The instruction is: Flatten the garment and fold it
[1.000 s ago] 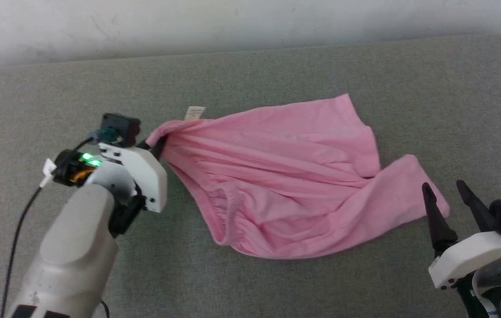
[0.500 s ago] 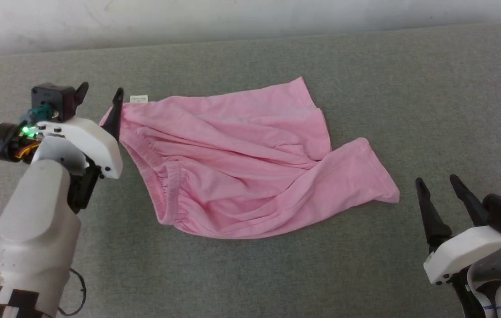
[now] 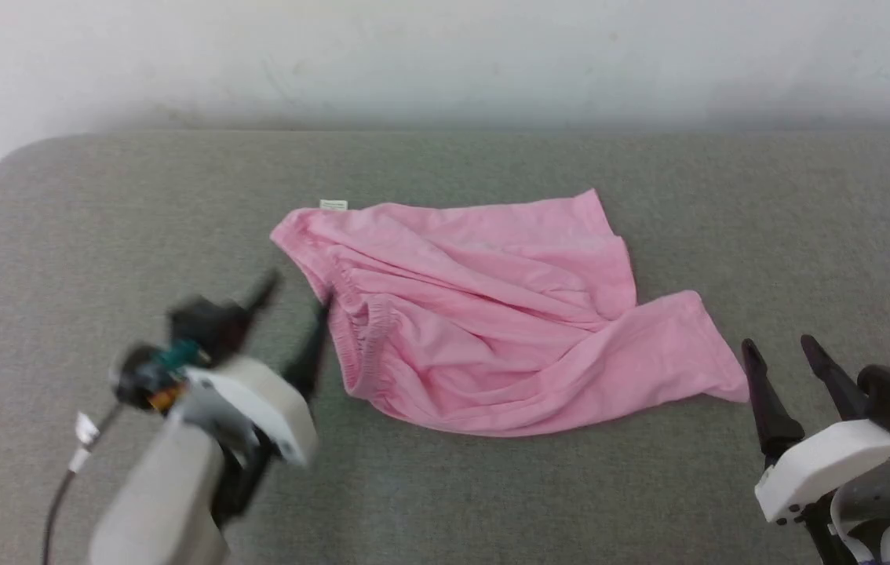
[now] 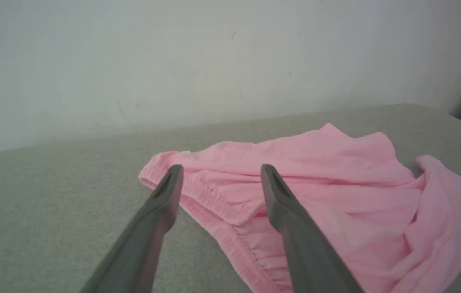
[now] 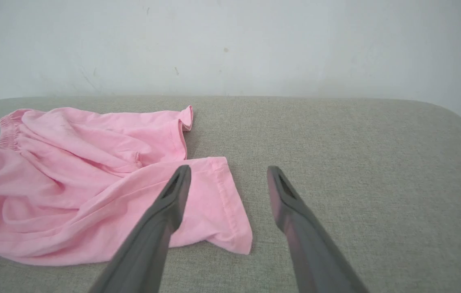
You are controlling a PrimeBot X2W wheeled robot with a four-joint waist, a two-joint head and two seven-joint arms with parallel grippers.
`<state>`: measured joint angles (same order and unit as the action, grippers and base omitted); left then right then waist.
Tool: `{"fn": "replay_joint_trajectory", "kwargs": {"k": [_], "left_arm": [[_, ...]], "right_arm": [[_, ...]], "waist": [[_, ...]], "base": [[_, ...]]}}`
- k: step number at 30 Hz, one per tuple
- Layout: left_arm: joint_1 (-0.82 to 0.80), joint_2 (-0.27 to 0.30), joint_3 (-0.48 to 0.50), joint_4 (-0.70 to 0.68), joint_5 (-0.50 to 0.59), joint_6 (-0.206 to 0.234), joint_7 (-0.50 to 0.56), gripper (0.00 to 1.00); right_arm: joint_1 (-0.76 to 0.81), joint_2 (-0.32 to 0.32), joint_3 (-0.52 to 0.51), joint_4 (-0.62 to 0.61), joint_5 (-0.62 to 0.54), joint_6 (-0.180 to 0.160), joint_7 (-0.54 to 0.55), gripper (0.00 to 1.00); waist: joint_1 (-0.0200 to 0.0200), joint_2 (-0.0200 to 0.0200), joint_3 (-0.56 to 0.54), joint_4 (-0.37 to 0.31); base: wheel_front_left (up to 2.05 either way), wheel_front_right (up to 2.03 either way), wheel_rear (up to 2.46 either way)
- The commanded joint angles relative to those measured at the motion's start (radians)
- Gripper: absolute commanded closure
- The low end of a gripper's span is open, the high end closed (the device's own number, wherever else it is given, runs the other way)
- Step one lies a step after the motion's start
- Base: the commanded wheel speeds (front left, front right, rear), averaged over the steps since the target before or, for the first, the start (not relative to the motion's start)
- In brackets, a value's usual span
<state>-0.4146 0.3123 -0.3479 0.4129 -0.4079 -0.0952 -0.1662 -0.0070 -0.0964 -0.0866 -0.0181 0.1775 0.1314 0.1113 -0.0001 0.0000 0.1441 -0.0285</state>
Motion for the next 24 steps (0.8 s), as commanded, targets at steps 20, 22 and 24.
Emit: {"fn": "replay_joint_trajectory", "kwargs": {"k": [20, 22, 24], "left_arm": [[0.106, 0.071, -0.223, -0.144, -0.030, -0.027, 0.267, 0.00], [0.096, 0.070, -0.223, -0.125, -0.025, -0.024, 0.256, 0.00], [0.089, 0.066, -0.224, -0.107, -0.023, -0.023, 0.246, 0.00]], "right_arm": [[0.015, 0.017, -0.007, 0.006, 0.006, -0.001, -0.004, 0.00], [0.013, 0.016, -0.006, 0.009, 0.006, -0.001, -0.004, 0.00], [0.013, 0.015, -0.006, 0.011, 0.006, -0.001, -0.003, 0.00]], "waist": [[0.0001, 0.0000, 0.026, 0.018], [0.0001, 0.0000, 0.030, 0.015], [0.0001, 0.0000, 0.033, 0.012]], "base": [[0.00, 0.00, 0.00], [0.00, 0.00, 0.00], [0.00, 0.00, 0.00]]}}
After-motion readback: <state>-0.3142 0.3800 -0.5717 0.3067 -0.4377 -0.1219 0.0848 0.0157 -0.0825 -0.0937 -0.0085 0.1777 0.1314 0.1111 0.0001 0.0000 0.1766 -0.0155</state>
